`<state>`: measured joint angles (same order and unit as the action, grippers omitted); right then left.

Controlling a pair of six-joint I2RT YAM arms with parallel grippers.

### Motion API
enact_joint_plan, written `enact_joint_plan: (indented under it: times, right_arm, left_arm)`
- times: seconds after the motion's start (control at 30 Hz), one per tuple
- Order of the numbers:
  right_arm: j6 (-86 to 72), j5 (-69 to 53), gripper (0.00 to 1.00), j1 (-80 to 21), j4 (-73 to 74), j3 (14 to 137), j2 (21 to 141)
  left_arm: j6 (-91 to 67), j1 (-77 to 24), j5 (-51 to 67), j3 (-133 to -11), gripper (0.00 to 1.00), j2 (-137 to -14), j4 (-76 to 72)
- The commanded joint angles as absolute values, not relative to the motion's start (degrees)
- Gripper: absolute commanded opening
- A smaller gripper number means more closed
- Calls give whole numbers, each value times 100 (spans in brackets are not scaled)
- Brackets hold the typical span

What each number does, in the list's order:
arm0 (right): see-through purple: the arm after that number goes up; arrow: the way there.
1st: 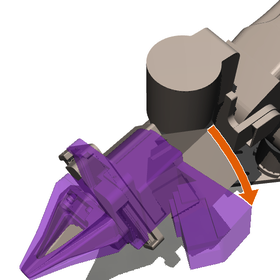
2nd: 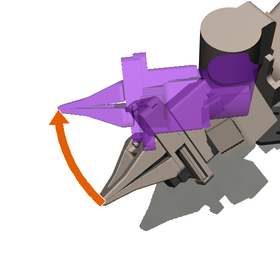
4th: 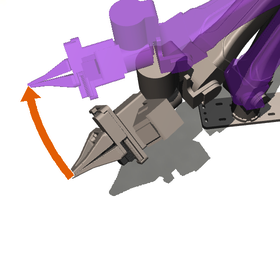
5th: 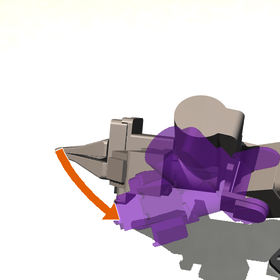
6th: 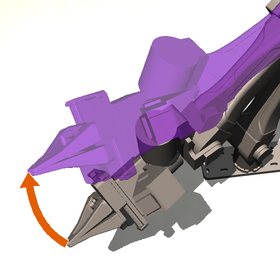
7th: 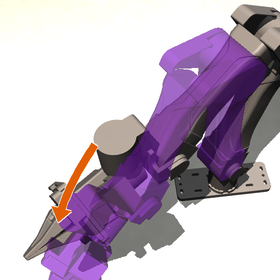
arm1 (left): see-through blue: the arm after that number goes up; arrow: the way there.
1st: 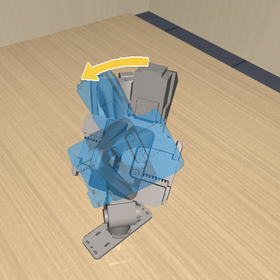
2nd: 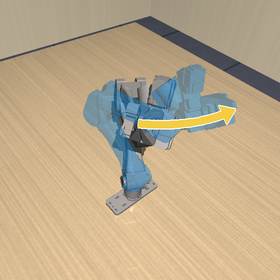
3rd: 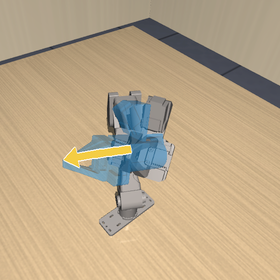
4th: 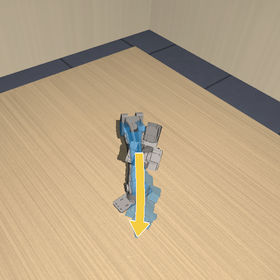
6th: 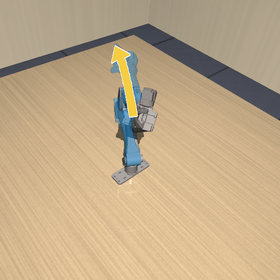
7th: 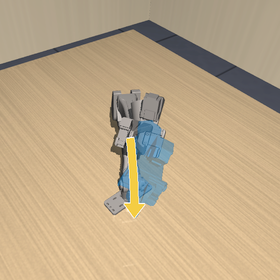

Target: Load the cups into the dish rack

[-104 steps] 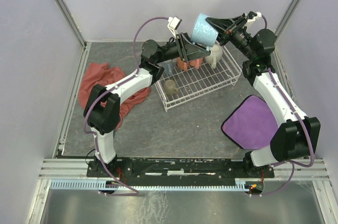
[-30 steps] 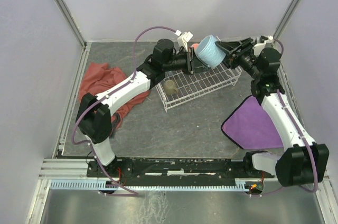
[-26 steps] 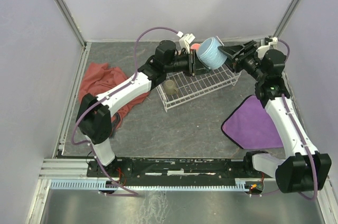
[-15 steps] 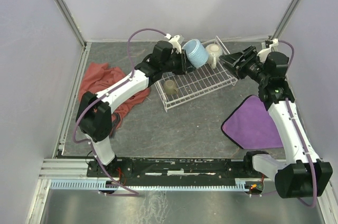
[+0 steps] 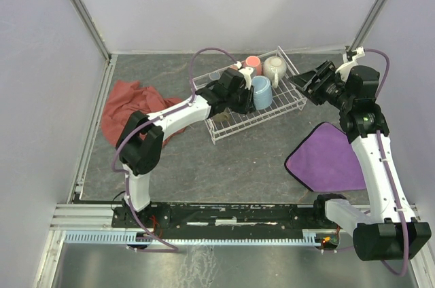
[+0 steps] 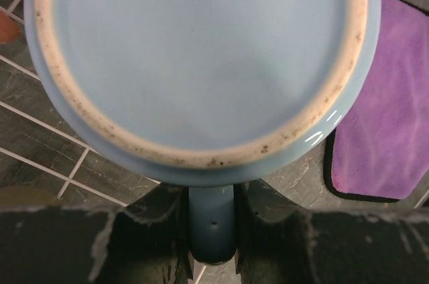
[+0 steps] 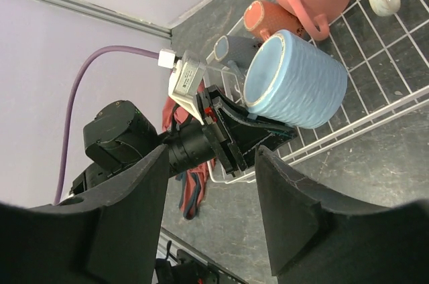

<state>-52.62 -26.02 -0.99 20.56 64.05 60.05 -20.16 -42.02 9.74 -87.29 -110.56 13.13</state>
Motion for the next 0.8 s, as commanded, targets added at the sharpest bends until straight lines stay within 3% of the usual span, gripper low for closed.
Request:
enact_joint_plan:
  times: [0.0,0.77]
  right_arm:
    - [-4968,-2469,62,-74,2188,6645,5922]
    - [-5021,-2588,62,-103,2206,6609,6016]
  left_arm:
    - [-1522,-4227,768,-9185,3,-10931,548]
    - [-896,-4438,-85,-8713,3,-11297,-329]
